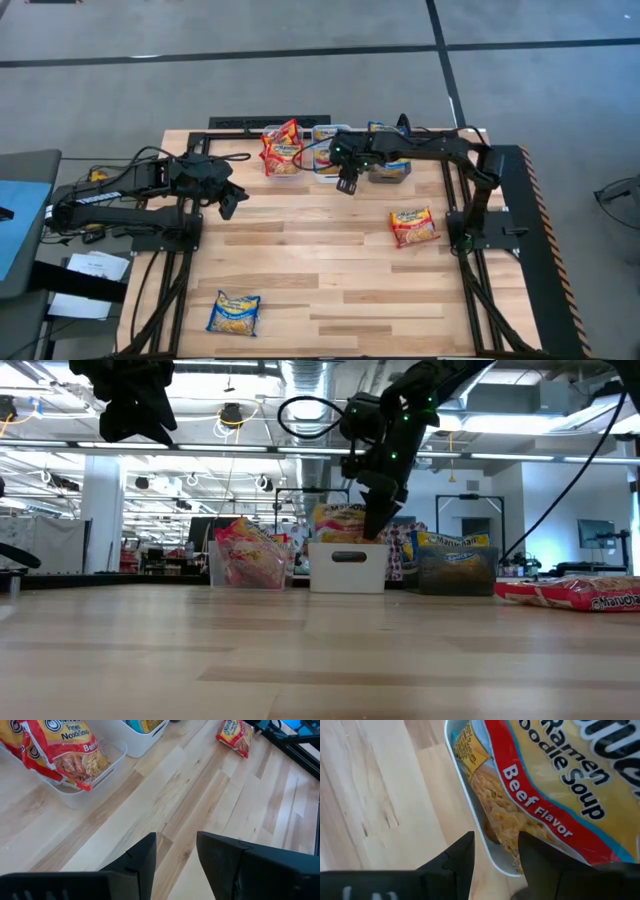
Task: Sort Maruchan noodles
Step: Put the light blue noodle pack into the white bin
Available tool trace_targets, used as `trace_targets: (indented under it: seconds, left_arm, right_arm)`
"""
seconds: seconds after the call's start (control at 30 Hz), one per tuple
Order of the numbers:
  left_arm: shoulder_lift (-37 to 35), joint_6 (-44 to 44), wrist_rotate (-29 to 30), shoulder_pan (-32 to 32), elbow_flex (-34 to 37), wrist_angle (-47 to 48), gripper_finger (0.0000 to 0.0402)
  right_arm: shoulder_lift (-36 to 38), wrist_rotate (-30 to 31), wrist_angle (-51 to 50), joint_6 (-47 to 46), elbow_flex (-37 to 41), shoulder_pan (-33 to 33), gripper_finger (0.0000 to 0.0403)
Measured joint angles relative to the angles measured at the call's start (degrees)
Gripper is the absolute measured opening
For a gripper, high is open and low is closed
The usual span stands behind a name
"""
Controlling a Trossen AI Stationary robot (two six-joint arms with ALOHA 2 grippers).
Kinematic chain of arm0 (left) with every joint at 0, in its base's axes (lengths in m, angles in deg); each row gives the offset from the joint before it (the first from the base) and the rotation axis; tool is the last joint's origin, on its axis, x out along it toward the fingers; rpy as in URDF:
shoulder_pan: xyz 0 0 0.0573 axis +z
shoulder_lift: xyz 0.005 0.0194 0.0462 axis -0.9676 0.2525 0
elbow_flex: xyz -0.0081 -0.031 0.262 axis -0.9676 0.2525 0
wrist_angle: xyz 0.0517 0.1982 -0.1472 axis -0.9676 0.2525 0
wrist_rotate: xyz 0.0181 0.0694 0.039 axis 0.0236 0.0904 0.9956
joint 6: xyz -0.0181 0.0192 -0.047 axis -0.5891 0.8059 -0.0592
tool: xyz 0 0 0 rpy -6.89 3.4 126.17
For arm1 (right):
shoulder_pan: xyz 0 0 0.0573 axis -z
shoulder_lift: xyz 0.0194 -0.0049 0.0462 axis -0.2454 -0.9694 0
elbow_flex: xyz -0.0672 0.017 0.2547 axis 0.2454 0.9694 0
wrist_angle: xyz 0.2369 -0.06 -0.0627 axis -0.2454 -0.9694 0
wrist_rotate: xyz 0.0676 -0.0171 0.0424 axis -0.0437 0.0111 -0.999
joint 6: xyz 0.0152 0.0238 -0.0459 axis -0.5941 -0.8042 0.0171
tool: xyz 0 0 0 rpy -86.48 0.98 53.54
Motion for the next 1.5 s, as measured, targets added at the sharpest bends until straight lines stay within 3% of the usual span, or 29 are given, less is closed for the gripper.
trace_targets:
  seconds: [0.33,0.67,0.93,1.27,1.5]
  left_arm:
    - [0.0,0.1,3.3,0.0,0.0,0.0,0.0128]
    - [0.0,0.0,4.5,0.0,0.0,-0.1,0.0128]
    - [0.0,0.0,4.5,0.0,0.0,-0.1,0.0128]
    - [0.0,0.0,4.6,0.0,0.0,-0.1,0.0128]
    - [0.0,0.0,5.0,0.0,0.0,-0.1,0.0128]
  right_arm:
    - [-1.2,-4.7,-2.1,-1.4,0.0,2.1,0.0175]
    - [4.7,-4.6,-3.3,-2.4,0.0,0.1,0.0175]
    - [10.0,8.7,8.1,1.9,0.0,1.0,0.0175]
    - [7.5,3.1,11.2,2.3,0.1,6.7,0.0175]
    - [5.4,0.0,13.2,1.9,-0.1,6.3,0.0175]
